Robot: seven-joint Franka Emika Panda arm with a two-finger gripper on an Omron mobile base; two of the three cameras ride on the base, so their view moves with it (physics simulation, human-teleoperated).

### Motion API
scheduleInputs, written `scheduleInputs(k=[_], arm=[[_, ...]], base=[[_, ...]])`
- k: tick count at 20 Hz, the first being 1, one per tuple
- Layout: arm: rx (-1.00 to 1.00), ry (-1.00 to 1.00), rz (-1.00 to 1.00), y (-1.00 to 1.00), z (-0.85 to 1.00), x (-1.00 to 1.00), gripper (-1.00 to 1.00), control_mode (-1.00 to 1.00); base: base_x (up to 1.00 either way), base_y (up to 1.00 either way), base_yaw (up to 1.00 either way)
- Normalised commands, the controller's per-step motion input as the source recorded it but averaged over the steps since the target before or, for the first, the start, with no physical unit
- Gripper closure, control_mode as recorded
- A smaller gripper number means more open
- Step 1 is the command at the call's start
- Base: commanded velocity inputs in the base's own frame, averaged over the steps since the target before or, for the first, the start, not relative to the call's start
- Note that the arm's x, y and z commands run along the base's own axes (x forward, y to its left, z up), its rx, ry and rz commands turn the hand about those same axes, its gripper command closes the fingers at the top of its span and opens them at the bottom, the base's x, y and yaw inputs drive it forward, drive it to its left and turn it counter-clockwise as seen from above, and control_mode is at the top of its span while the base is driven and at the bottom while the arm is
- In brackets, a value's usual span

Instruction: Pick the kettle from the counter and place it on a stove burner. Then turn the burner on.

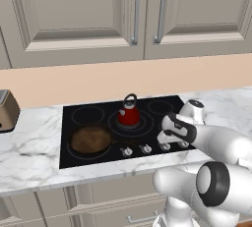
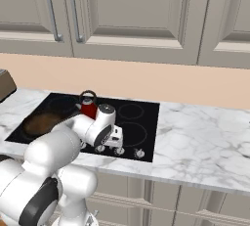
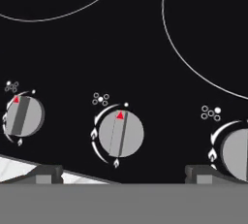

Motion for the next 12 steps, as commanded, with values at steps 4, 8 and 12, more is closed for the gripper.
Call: scheduleInputs(k=[4,8,12], arm=[[0.0,0.0,0.0,0.2,0.0,0.0,-1.0,-1.0],[0.0,0.0,0.0,0.11,-0.08,0.0,-1.0,-1.0],[0.0,0.0,0.0,0.0,-0.28,0.0,-1.0,-1.0]], base=[[0.0,0.0,0.0],[0.0,0.0,0.0],[0.0,0.0,0.0]])
